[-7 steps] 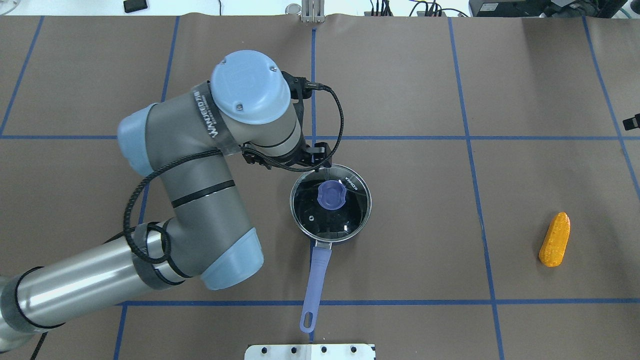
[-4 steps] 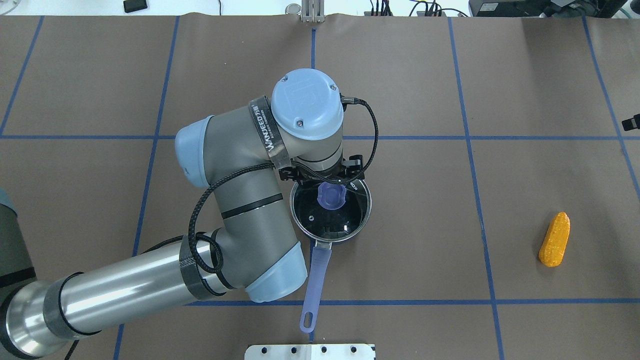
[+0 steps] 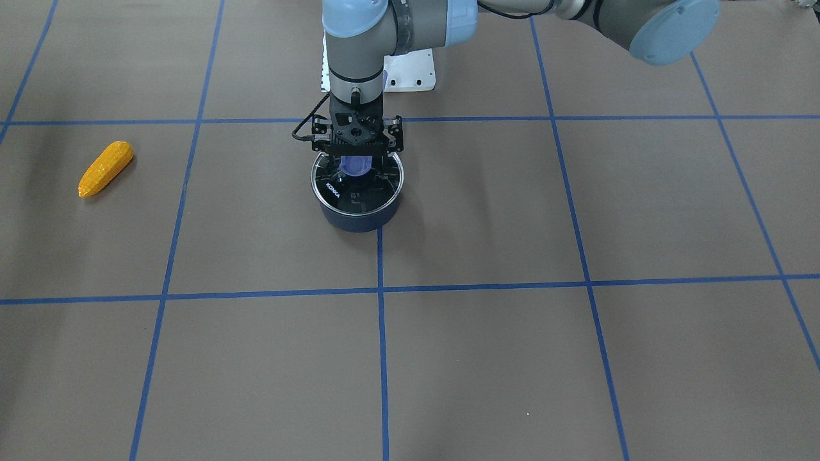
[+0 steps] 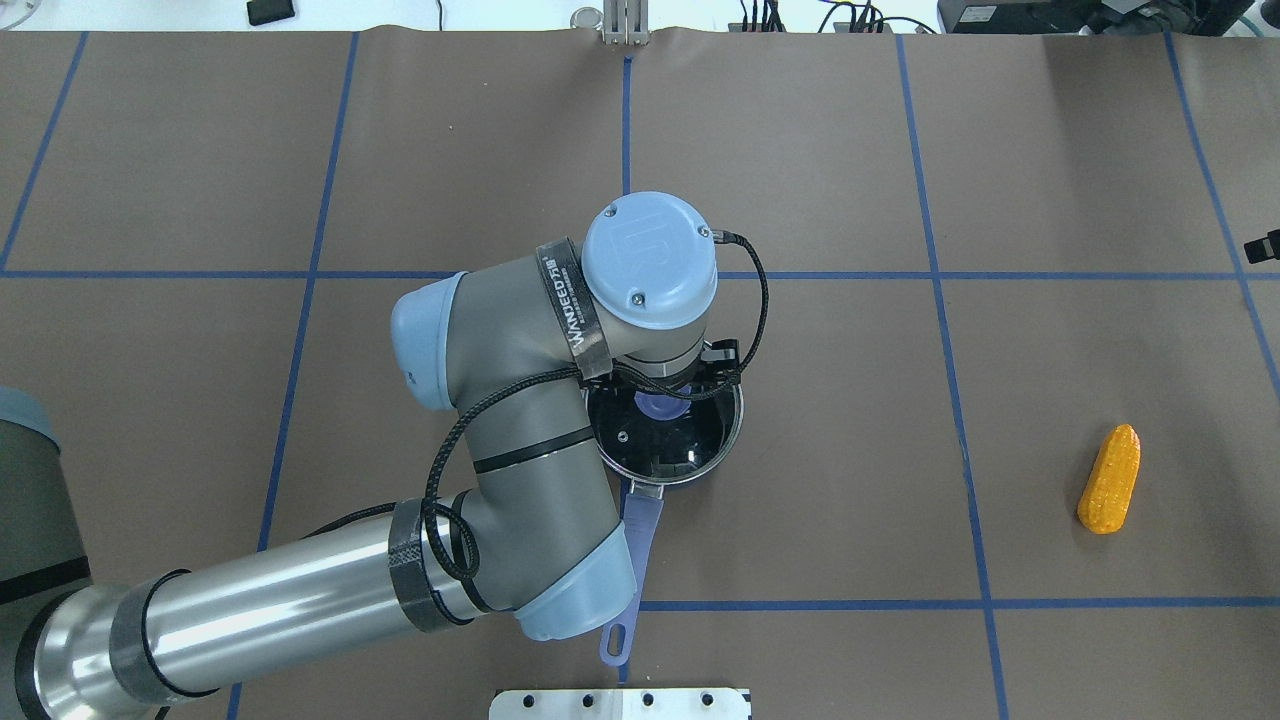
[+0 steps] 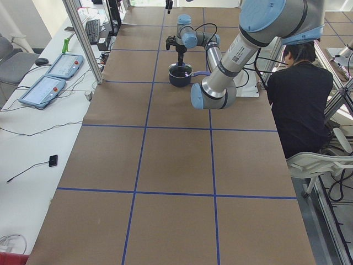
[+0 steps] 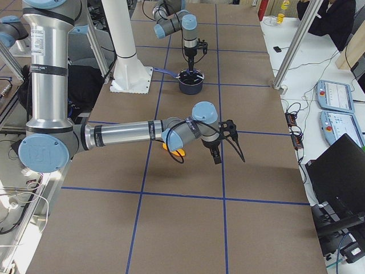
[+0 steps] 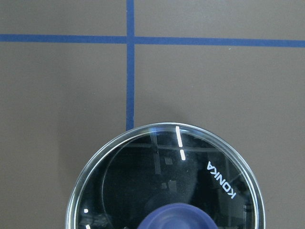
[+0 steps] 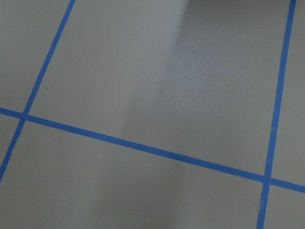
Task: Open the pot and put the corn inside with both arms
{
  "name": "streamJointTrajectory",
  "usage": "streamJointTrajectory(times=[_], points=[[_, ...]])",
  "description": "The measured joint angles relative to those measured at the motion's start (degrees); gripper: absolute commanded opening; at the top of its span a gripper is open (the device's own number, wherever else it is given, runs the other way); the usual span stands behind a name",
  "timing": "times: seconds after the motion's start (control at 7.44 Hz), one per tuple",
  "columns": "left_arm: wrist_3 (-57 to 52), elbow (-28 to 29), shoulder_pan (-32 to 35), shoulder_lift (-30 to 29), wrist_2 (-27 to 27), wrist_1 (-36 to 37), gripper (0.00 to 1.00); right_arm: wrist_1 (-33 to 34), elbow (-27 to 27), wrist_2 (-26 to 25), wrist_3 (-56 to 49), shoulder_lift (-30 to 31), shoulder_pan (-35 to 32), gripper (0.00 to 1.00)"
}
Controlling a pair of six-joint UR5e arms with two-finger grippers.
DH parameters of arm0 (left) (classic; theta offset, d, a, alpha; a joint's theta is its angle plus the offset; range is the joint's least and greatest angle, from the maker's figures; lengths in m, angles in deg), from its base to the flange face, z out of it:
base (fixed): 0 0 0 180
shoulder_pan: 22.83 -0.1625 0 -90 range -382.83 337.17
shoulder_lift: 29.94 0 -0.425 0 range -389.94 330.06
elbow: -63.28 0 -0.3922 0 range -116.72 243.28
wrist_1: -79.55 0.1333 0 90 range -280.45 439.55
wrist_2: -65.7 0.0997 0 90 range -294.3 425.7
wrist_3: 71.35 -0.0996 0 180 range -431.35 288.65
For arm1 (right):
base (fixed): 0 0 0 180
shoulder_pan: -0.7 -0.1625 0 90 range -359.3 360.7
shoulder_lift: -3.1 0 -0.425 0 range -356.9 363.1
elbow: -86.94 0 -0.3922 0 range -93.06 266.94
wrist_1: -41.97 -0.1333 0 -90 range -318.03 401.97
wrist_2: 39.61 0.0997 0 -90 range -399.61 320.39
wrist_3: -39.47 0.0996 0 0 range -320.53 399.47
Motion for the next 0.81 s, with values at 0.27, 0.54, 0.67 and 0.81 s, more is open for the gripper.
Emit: streamJointTrajectory(times=[0.27,0.54,0.67,0.81], points=[[0.35,0.34,-0.30,-0.03,0.47,-0.26,0.36,0.00,0.00,0.00,-0.03,0.00,0.00,1.00],[0.38,0.35,-0.43,0.00,0.59,-0.32,0.10,0.00,0.00,0.00,-0.01,0.00,0.00,1.00],[0.40,0.21,-0.48,-0.01,0.59,-0.29,0.00,0.00,0.00,0.00,0.00,-0.01,0.00,1.00],[0.41,-0.07,-0.48,-0.04,0.57,-0.22,0.00,0.00,0.00,0.00,0.00,-0.05,0.00,1.00]])
